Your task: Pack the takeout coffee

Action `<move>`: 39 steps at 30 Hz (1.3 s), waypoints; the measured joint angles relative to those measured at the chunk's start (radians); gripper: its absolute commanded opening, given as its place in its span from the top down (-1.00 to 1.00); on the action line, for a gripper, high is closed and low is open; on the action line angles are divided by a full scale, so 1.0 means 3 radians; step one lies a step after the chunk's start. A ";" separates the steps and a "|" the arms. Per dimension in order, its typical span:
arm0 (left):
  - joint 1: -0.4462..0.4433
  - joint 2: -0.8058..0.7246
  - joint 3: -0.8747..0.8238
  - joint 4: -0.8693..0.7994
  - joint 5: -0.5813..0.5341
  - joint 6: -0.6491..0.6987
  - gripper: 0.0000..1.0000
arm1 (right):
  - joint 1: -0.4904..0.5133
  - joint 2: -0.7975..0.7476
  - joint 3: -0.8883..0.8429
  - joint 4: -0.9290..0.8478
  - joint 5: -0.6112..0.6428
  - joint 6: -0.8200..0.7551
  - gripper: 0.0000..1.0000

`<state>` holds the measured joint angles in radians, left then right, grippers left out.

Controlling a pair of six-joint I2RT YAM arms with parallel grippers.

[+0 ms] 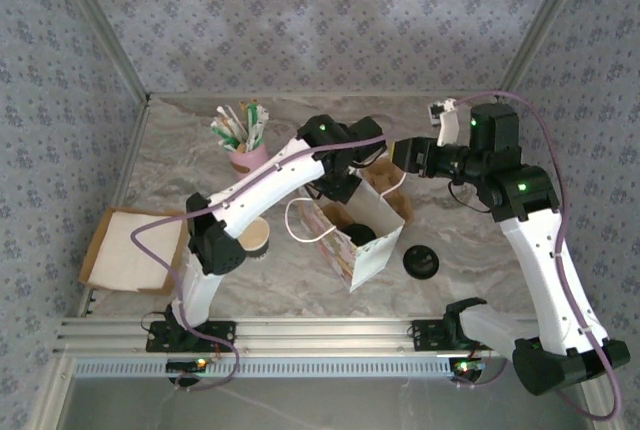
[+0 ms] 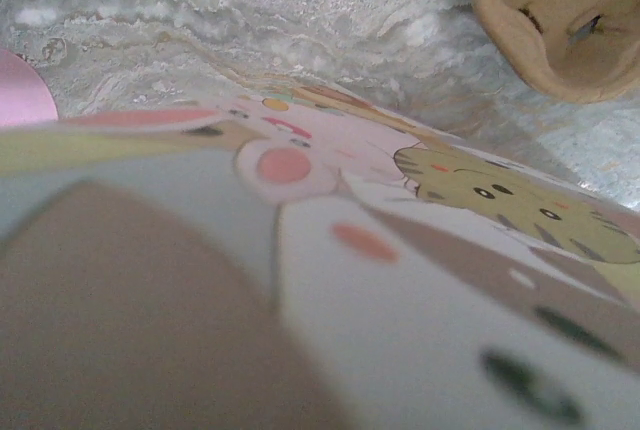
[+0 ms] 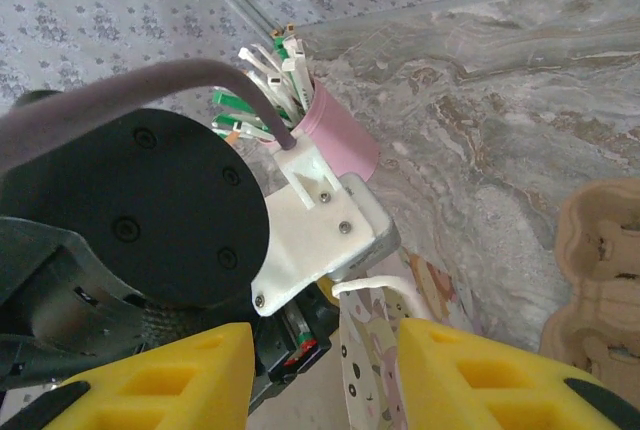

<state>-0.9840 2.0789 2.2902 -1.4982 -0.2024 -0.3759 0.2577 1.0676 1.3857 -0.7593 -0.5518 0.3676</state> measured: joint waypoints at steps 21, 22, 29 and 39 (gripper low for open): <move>0.0014 -0.0186 -0.0277 0.0309 0.0102 -0.0103 0.14 | 0.0066 0.0000 -0.0001 -0.0039 -0.0009 -0.0032 0.11; 0.0017 -0.0191 -0.0257 0.0310 0.0111 -0.0113 0.07 | 0.0066 0.0000 -0.0001 -0.0042 -0.0009 -0.0032 0.11; 0.0025 -0.0315 0.0020 0.0350 0.0164 -0.0112 -0.32 | 0.0076 0.0000 -0.0001 -0.0072 -0.0006 -0.0032 0.10; 0.0019 -0.0759 -0.0041 0.0515 0.0188 -0.0126 -0.88 | 0.0075 -0.0200 -0.0001 -0.0165 0.0173 -0.0062 -0.25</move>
<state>-0.9783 1.8511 2.2780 -1.3437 -0.1459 -0.4137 0.2802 1.0077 1.3853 -0.8089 -0.4999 0.3489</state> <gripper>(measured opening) 0.909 0.596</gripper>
